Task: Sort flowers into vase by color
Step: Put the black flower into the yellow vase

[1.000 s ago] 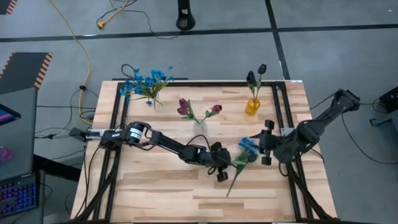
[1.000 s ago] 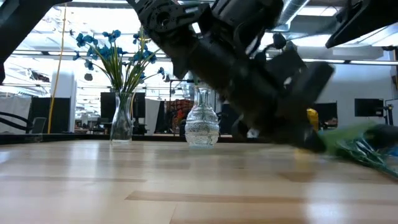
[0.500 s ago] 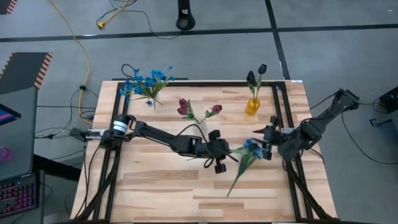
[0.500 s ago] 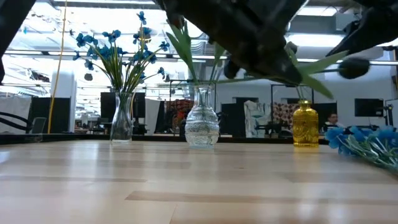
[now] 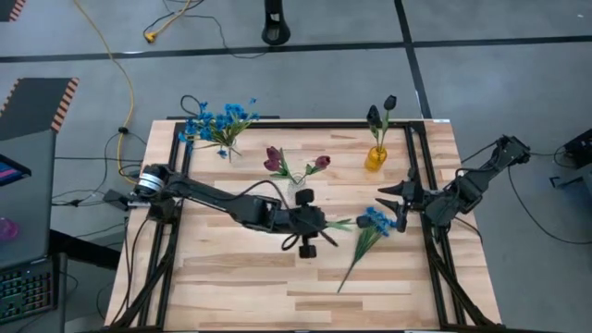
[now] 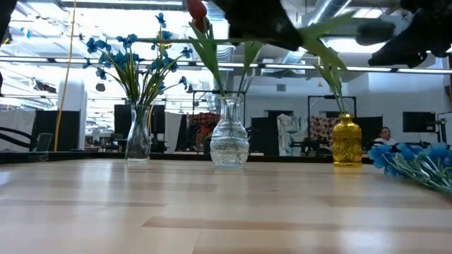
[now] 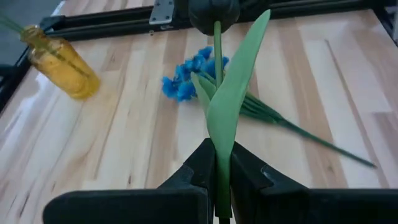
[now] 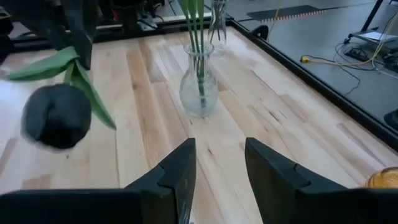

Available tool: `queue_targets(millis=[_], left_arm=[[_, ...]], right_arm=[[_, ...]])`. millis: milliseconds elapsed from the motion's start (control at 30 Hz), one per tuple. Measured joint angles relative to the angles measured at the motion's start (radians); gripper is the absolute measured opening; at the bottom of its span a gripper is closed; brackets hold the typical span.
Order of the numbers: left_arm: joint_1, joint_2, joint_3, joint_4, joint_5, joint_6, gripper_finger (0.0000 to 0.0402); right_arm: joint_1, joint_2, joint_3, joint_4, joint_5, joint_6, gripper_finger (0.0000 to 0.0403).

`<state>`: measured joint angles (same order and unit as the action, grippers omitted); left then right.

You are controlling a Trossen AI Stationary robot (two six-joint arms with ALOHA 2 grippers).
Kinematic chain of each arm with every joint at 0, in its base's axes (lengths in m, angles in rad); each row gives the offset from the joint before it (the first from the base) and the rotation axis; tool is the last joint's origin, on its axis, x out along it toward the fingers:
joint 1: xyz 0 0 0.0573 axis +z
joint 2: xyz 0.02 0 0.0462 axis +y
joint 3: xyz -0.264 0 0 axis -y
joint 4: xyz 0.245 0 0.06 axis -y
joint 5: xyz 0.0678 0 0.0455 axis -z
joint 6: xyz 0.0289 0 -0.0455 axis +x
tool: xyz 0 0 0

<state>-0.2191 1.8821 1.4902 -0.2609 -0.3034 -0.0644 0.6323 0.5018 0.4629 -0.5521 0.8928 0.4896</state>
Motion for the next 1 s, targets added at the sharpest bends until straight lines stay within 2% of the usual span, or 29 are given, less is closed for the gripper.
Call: queue_targets(millis=[167, 300, 467, 633, 767, 900, 1000], left_arm=[[-0.029, -0.115, -0.110, 0.010, -0.075, -0.051, 0.0016], [-0.051, -0.203, -0.231, 0.129, -0.148, -0.077, 0.0016], [-0.062, -0.260, -0.390, 0.398, -0.146, -0.072, 0.0016], [-0.057, -0.259, -0.490, 0.657, -0.119, -0.064, 0.0016], [-0.047, -0.259, -0.525, 0.761, -0.111, -0.052, 0.0016], [-0.033, -0.259, -0.528, 0.791, -0.104, -0.038, 0.0016], [-0.021, -0.259, -0.527, 0.805, -0.097, -0.026, 0.0016]], right_arm=[[0.000, 0.002, 0.000, 0.014, 0.000, 0.000, 0.0164], [0.000, 0.002, 0.000, 0.016, -0.002, 0.000, 0.0164], [0.000, 0.003, 0.000, 0.049, -0.003, 0.000, 0.0164], [-0.002, 0.008, 0.001, 0.131, -0.004, -0.003, 0.0167], [-0.021, 0.011, 0.001, 0.176, -0.005, -0.003, 0.0197], [-0.066, 0.039, 0.001, 0.251, 0.008, 0.030, 0.0240], [-0.110, 0.072, 0.001, 0.306, -0.007, 0.006, 0.0255]])
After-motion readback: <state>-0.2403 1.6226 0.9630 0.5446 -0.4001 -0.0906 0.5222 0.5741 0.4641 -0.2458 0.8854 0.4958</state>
